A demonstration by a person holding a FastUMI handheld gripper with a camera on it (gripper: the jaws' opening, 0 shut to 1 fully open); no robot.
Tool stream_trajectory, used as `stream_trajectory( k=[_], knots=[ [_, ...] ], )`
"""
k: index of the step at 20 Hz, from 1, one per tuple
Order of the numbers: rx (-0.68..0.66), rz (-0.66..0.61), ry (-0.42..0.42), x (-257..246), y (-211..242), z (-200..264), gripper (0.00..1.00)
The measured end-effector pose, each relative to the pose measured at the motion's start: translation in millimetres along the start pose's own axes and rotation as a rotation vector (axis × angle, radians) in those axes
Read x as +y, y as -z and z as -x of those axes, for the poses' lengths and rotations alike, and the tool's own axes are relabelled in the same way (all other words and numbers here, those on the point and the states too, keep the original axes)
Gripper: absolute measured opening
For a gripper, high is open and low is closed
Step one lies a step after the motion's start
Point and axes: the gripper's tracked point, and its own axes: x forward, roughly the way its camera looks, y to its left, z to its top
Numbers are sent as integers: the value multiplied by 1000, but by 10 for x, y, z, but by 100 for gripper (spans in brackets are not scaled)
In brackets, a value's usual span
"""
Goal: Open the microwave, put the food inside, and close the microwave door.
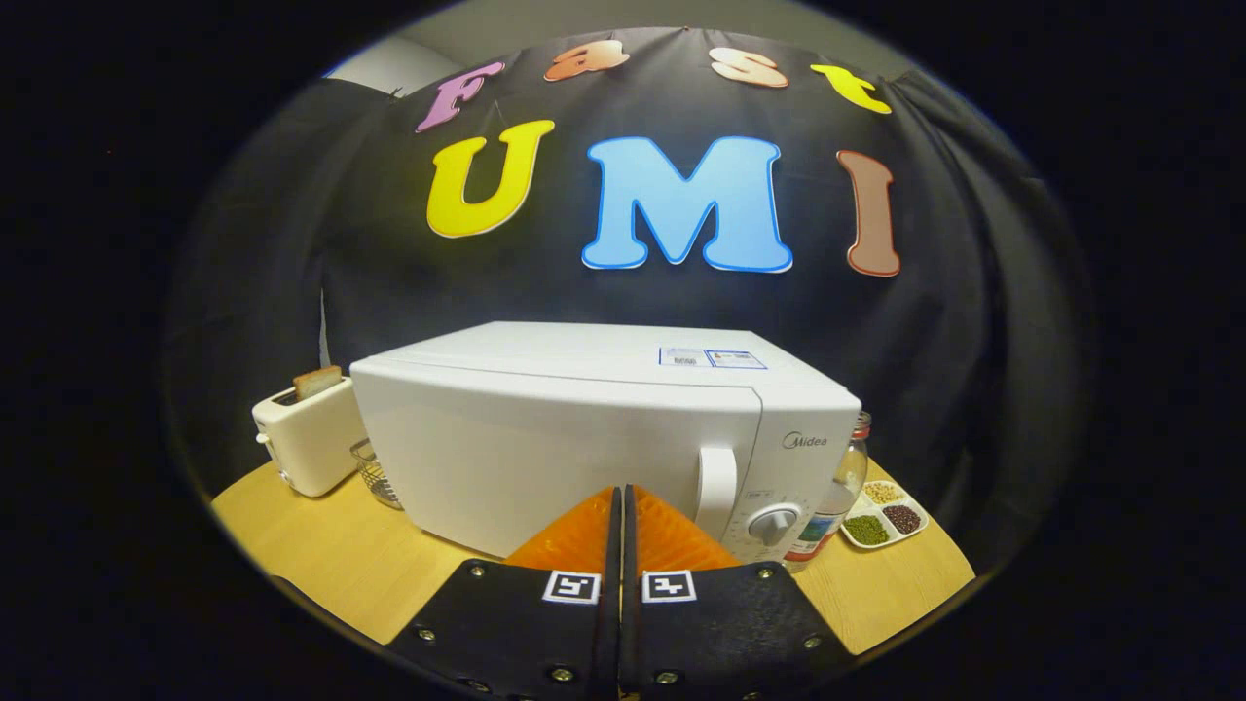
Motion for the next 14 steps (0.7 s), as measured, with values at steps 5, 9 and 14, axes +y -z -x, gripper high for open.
stream_trajectory(
  k=[5, 9, 14],
  knots=[
    [-58, -29, 25, 66, -262, 631, 2],
    [-99, -48, 57, 85, -414, 1171, 2],
    [-147, -71, 39, 242, -504, 1798, 26]
  ],
)
